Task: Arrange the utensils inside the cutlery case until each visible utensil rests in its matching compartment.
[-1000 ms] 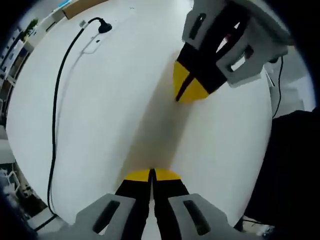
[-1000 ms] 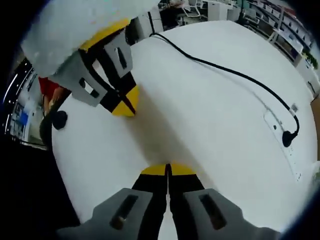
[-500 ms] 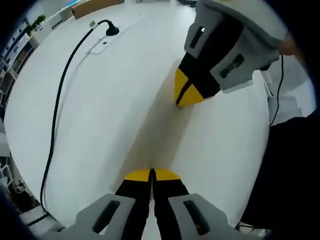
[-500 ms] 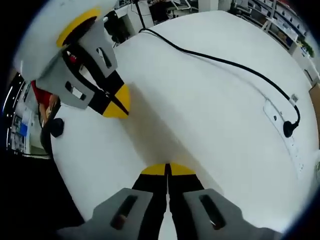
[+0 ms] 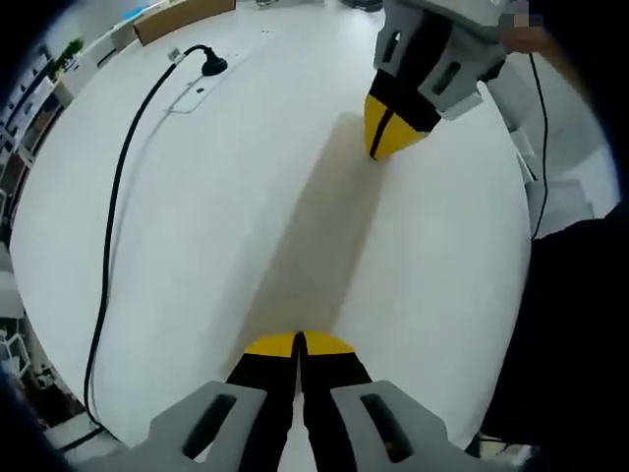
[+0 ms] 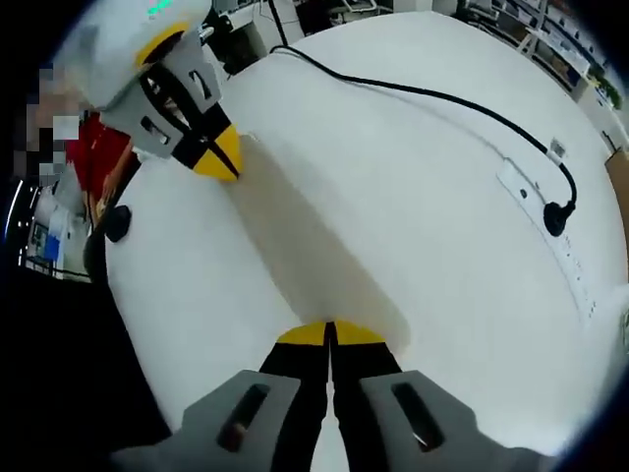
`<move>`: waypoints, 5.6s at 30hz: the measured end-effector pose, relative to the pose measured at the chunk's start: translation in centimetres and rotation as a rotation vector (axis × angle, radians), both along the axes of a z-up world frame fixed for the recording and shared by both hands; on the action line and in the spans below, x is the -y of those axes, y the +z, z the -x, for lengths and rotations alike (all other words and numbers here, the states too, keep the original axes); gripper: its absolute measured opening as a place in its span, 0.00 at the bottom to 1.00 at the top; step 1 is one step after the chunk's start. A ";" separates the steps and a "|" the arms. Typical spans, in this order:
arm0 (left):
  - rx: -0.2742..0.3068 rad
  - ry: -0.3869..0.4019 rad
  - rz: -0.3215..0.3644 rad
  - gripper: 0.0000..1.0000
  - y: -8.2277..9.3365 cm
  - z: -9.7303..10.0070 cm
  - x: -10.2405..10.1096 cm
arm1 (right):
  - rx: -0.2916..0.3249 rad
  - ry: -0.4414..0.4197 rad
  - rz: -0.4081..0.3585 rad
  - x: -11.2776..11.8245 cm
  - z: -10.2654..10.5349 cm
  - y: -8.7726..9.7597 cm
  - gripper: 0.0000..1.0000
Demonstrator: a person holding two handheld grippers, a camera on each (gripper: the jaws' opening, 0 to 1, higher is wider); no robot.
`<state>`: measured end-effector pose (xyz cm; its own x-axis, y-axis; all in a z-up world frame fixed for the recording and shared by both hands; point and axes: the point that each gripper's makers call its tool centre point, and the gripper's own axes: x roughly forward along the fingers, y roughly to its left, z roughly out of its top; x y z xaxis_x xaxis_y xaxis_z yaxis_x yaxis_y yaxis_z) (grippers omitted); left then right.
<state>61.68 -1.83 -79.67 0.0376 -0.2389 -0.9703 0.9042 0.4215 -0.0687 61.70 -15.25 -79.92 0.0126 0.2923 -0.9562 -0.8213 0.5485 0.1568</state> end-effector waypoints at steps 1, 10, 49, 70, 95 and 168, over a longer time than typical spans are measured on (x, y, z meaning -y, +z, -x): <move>0.002 -0.003 0.004 0.00 0.0 0.0 0.0 | 0.011 0.022 0.043 0.1 0.1 0.1 0.00; 0.008 -0.002 0.003 0.00 0.0 0.0 0.1 | 0.029 0.087 0.192 -0.1 0.1 -0.1 0.00; -0.034 -0.153 -0.010 0.00 -0.1 0.3 -1.4 | -0.018 0.181 0.223 2.2 -0.6 -0.2 0.00; -0.017 -0.135 -0.085 0.00 -0.2 0.7 -3.2 | -0.023 0.115 0.186 2.4 -0.6 -0.1 0.00; -0.033 -0.116 -0.107 0.00 -0.2 0.7 -3.1 | -0.017 0.115 0.139 2.4 -0.5 0.0 0.00; 0.512 0.039 0.239 0.05 1.0 0.4 -3.4 | 0.472 -0.125 -0.421 2.3 1.1 0.9 0.03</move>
